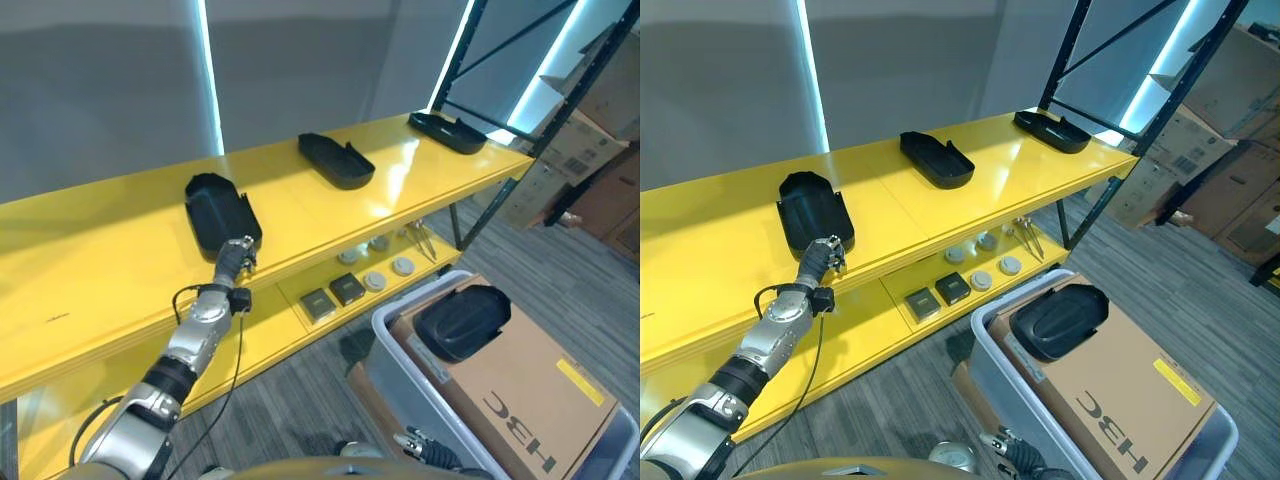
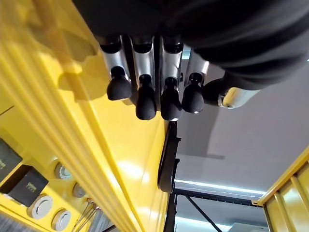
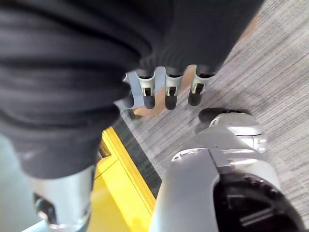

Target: Move parts from the plastic box to the shelf.

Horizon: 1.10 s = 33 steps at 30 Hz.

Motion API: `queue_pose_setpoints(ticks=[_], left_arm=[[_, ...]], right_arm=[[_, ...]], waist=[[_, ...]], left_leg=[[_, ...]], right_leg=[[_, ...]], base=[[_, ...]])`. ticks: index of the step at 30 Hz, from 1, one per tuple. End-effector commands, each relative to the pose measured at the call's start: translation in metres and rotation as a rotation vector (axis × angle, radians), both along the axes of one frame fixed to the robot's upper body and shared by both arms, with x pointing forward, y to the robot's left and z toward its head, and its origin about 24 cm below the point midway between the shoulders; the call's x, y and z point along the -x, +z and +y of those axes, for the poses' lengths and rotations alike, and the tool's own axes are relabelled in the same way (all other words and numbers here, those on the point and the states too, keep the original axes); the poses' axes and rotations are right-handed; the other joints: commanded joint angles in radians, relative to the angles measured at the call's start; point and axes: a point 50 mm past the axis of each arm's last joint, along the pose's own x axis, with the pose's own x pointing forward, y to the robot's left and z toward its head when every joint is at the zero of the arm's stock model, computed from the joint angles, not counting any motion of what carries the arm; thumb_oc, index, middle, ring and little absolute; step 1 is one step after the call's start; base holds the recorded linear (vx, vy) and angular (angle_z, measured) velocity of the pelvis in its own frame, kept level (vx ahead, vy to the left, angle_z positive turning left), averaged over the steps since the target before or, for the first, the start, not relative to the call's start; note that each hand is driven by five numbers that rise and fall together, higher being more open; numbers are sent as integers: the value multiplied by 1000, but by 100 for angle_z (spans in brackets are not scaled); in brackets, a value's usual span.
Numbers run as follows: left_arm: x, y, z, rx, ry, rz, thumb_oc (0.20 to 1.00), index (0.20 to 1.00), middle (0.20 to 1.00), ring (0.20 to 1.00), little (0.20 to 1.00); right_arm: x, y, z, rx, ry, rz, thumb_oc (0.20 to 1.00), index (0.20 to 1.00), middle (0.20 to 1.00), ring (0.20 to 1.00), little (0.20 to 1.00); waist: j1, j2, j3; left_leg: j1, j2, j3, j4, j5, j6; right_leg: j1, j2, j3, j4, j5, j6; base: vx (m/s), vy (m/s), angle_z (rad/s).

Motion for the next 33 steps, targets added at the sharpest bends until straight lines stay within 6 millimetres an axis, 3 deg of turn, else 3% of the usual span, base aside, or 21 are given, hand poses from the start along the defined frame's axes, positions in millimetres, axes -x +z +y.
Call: queue_pose_setpoints(ticks=[1,16,33], left_arm=[[-27,42,0,-1,36,-171,200,200,200,200,200],[-29,16,14,-94,172,-42,200,200,200,200,200],[-40,32,34,-129,272,-70,200,200,200,200,200]], right_arm=[[-12,5,-2,-1,36,-64,1000,1000,1000,1000,1000],[-7,2,4,-18,24,-56,1000,1000,1000,1000,1000],[-4,1,4,-28,24,-59,1000,1000,1000,1000,1000]], waist=[[3,23,37],[-11,18,50],[-25,16,50]], left_leg=[[-23,103,-66,117,-72,-4],[-49,119,-67,158,-85,-4],[-52,124,-67,166,-88,-9]], right_leg=[[7,-99,40,-17,46,96],[-8,-89,59,-4,36,93],[-10,-84,72,-4,30,92]], base=[[49,-39,-15],[20,-25,-3],[2,-4,0]])
